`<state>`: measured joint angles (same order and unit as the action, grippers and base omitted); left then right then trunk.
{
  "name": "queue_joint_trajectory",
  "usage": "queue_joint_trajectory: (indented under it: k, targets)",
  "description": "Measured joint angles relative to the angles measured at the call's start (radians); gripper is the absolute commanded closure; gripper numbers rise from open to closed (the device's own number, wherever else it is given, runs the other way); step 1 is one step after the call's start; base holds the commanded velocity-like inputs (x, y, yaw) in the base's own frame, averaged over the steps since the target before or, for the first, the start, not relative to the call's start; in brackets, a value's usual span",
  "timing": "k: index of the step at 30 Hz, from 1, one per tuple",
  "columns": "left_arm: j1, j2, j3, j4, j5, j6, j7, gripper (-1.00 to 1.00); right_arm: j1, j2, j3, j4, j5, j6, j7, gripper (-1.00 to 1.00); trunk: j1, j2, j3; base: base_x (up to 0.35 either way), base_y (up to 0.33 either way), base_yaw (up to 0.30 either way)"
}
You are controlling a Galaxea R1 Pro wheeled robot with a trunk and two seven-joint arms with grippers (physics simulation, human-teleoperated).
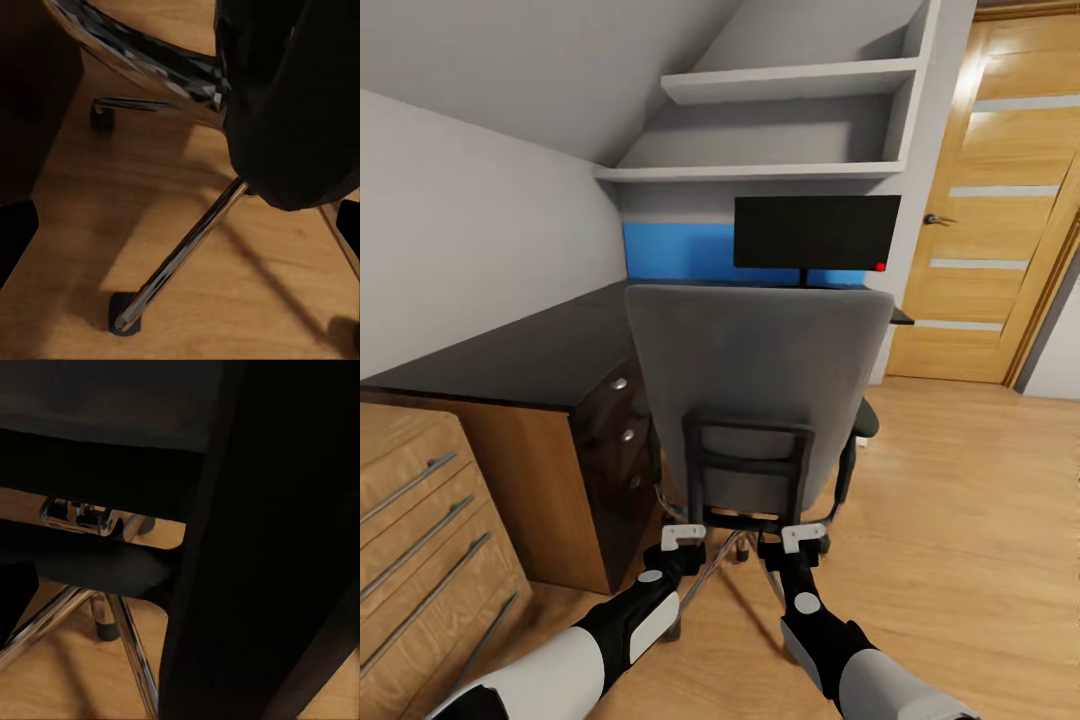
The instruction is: In the bedroom, organize the workspace by keeping the computer under the desk, ensuring the monitor is on the desk, placing the keyboard on the desk next to the monitor, placing the mouse on the desk next to the keyboard, moving the folder from the swivel chair onto the desk next to the mouse, stacking the notebook on top of the folder with the pen on top of the notebook, and positioning the swivel chair next to the desk.
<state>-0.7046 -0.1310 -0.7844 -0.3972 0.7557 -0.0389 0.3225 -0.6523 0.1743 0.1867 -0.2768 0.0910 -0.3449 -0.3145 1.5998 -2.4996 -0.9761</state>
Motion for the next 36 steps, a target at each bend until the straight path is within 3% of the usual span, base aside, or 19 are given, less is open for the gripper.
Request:
queue_joint_trajectory:
  k: [29, 36]
  targets:
    - [0.0, 0.003, -0.002, 0.001, 0.009, 0.0, -0.002, -1.0, 0.001, 0.0, 0.006, -0.002, 0.005, 0.001, 0.0, -1.0, 0.0, 0.0, 0.003, 0.278, 0.0, -0.034]
    - [0.0, 0.002, 0.004, 0.01, 0.003, -0.001, -0.002, -1.0, 0.0, 0.0, 0.004, -0.001, 0.002, 0.0, 0.001, -1.0, 0.0, 0.0, 0.007, 0.32, 0.0, -0.185]
